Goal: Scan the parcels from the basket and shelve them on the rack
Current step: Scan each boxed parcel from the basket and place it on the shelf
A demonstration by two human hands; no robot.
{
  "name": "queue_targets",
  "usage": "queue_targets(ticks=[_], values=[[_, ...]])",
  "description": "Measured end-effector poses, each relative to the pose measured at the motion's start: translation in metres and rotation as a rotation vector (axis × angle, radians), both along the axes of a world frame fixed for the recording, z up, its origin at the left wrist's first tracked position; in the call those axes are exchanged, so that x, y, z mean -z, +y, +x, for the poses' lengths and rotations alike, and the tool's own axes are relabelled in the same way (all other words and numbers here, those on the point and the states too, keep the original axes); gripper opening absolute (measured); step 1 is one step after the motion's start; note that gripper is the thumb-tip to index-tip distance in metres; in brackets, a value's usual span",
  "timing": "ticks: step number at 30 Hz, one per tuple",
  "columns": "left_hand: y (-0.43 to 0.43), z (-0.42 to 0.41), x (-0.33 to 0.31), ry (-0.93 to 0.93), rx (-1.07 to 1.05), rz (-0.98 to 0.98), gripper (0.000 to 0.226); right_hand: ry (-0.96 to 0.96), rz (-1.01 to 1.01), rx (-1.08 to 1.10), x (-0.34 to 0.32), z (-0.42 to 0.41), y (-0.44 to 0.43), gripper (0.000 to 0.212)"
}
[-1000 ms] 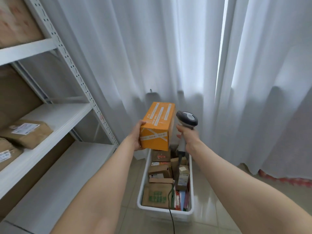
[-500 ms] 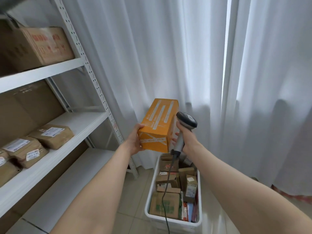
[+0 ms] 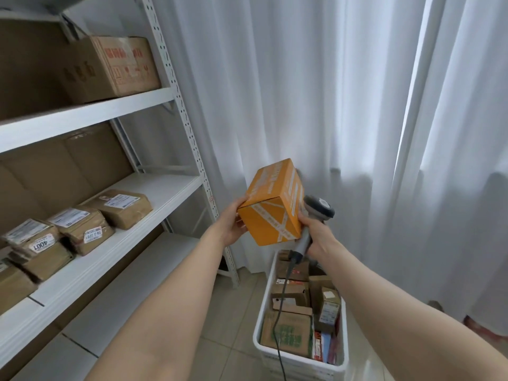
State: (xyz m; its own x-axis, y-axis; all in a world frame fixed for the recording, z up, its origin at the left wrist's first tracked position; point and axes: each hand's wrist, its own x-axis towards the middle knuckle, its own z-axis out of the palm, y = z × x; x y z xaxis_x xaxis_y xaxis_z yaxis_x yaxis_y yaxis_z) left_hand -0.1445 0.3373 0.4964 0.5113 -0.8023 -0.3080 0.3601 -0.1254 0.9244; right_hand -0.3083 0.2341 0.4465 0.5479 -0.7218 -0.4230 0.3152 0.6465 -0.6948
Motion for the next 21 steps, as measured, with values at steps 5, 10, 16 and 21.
queue_targets(ticks=[5, 10, 16, 21], values=[[0.021, 0.015, 0.002, 0.1, 0.207, 0.059, 0.058, 0.041, -0.046, 0.005, 0.002, 0.017, 0.016, 0.039], [0.029, 0.018, 0.002, -0.026, 0.128, 0.123, 0.056, 0.116, -0.104, 0.005, 0.003, 0.03, 0.024, 0.034], [0.029, 0.021, 0.01, -0.604, 0.082, 0.184, 0.073, 0.031, -0.102, 0.026, -0.004, 0.037, 0.028, 0.045], [0.026, 0.022, 0.01, -0.62, 0.083, 0.145, 0.085, 0.085, -0.176, 0.007, 0.0, 0.035, 0.031, 0.056]])
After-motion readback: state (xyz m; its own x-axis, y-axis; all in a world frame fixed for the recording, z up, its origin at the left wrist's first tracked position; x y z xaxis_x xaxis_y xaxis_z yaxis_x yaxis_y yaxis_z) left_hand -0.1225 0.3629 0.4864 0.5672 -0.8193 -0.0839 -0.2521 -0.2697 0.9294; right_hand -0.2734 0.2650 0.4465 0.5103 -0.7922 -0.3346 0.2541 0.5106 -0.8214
